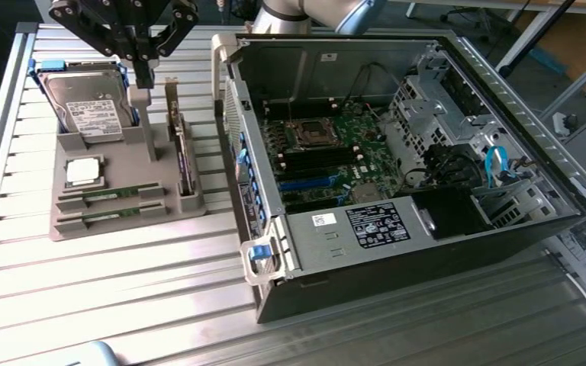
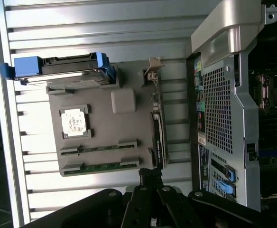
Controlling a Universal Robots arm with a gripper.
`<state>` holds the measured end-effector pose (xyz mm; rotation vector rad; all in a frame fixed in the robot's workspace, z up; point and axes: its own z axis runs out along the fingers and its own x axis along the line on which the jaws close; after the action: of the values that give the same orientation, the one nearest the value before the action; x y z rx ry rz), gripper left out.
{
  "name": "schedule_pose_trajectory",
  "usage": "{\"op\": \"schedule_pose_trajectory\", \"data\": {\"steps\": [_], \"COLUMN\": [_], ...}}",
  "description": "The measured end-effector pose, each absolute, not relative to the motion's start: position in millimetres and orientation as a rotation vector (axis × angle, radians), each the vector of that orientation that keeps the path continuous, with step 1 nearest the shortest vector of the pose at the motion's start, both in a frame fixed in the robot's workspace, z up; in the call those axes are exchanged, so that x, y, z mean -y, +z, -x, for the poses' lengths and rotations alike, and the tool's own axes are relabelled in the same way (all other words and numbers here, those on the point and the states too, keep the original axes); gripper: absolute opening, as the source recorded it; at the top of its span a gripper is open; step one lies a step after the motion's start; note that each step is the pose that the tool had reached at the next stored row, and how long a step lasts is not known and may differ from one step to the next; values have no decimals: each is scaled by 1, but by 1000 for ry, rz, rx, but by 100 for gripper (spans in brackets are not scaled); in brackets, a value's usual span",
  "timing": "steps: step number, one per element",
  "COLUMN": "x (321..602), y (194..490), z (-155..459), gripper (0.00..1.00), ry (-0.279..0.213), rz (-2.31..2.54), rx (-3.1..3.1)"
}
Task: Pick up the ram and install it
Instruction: 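Reach for the ram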
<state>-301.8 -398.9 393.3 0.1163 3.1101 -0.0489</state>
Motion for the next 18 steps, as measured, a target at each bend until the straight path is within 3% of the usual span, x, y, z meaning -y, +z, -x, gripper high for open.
{"op": "schedule_pose_trajectory", "data": {"steps": [18], "x": [399], "y": [393], "z": [320], "gripper": [10], "ry": [-51], "rz": [-116], "rx": [-3110]}}
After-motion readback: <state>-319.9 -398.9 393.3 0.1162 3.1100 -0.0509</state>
